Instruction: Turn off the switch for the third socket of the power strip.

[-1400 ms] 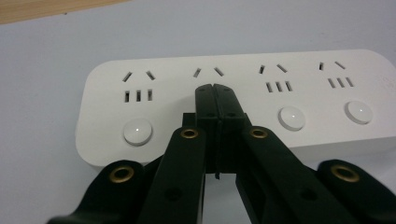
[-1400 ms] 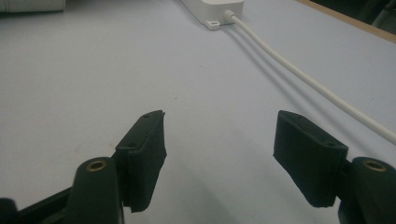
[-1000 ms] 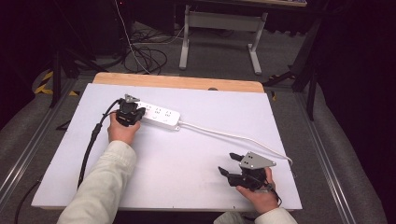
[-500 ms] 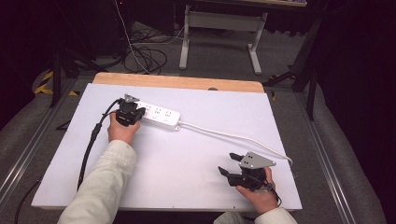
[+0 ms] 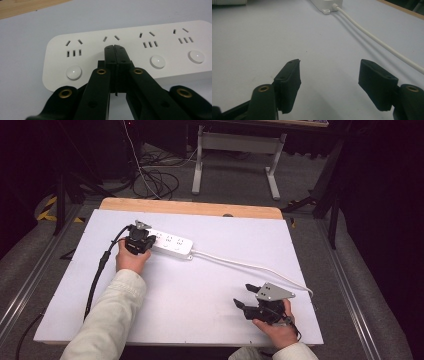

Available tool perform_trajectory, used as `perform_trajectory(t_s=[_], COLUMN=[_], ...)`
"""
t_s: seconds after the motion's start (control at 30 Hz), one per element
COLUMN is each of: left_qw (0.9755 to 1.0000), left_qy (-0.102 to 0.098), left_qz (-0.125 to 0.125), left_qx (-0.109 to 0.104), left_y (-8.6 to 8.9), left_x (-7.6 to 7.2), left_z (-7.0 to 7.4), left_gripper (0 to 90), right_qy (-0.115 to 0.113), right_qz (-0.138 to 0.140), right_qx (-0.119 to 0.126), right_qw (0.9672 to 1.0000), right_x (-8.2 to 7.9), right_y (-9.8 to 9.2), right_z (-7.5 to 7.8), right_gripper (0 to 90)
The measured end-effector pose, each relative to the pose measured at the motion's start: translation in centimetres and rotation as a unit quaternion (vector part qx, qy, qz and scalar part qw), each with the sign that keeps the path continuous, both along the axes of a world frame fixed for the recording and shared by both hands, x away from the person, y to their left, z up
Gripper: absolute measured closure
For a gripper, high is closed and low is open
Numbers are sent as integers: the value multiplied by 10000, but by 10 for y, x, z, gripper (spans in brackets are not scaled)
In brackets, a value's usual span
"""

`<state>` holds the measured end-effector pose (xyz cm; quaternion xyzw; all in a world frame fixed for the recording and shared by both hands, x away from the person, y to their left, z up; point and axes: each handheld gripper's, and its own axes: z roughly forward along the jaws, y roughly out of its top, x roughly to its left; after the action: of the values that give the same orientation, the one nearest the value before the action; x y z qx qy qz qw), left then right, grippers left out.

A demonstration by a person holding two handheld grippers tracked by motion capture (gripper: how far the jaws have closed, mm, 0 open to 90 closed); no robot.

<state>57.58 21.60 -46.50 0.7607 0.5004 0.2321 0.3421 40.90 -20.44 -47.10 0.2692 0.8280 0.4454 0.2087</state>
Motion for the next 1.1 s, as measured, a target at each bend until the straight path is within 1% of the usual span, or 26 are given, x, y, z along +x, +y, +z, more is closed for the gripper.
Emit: perform_trajectory(t_s=[0.03, 0.1, 0.23, 0.33, 0.37, 0.43, 0.47, 0.5, 0.57, 0.6, 0.67, 0.73, 0.77, 0.83, 0.87, 0.9, 0.93, 0.97, 1.0, 1.07, 1.1], left_qw=[9999, 9999, 9999, 9998, 9998, 9995, 9995, 9993, 9993, 9993, 9995, 9997, 9998, 9999, 9999, 10000, 10000, 9999, 9999, 9998, 9995], left_qy=[8, -14, 24, 61, 53, 121, 155, 163, 177, 158, 147, 182, 72, 106, 106, 58, 58, 16, -43, -62, -145], left_qz=[-14, -17, -31, -33, -45, -60, -82, -63, -50, -78, -76, -56, -112, -98, -98, -77, -77, -90, -101, -165, -251], left_qx=[99, 110, 123, 167, 210, 284, 281, 320, 313, 338, 255, 149, 168, 92, 92, -14, -14, -77, -84, -134, -123], left_y=[-1, -2, -2, -2, -3, -5, -5, -6, -8, -8, -6, -4, -4, -2, -2, -1, -1, 0, 0, 0, -2], left_x=[0, 1, 1, 2, 3, 3, 4, 5, 5, 5, 6, 6, 4, 3, 3, 1, 1, -1, -2, -6, -10], left_z=[1, 1, 2, 3, 3, 4, 4, 5, 5, 4, 4, 5, 7, 7, 7, 8, 8, 9, 10, 13, 18], left_gripper=[900, 900, 900, 900, 900, 900, 900, 900, 900, 900, 900, 900, 900, 900, 899, 899, 898, 898, 898, 898, 897], right_qy=[-2, 5, -10, 3, 7, 9, 10, 3, 4, -8, -14, -4, -8, -16, -13, -15, -15, -12, -21, -27, -27], right_qz=[4, -2, 10, 2, -3, -5, -2, 2, -1, 6, 7, 10, 7, 1, 3, 0, 0, -20, -24, -33, -41], right_qx=[12, 15, -3, -4, -3, -3, -5, -5, -1, -3, -5, -4, 0, 4, 17, 20, 20, 31, 35, 48, 44], right_qw=[10000, 10000, 10000, 10000, 10000, 10000, 10000, 10000, 10000, 10000, 10000, 10000, 10000, 10000, 10000, 10000, 10000, 10000, 10000, 10000, 10000], right_x=[0, 0, 1, 1, 1, 1, 1, 0, 0, 1, 1, 1, 1, 1, 1, 1, 1, 1, 1, 1, 0], right_y=[0, 0, 0, 0, 0, 0, 0, 0, 0, 0, -1, -1, -1, -1, -1, -1, -1, -2, -2, -2, -2], right_z=[0, 0, 0, 0, 0, -1, -1, 0, 0, 0, 0, 0, 0, 0, 0, 0, 0, 0, 0, 0, 0], right_gripper=[342, 342, 343, 342, 343, 342, 343, 342, 342, 342, 342, 342, 342, 342, 343, 342, 342, 342, 342, 343, 342])
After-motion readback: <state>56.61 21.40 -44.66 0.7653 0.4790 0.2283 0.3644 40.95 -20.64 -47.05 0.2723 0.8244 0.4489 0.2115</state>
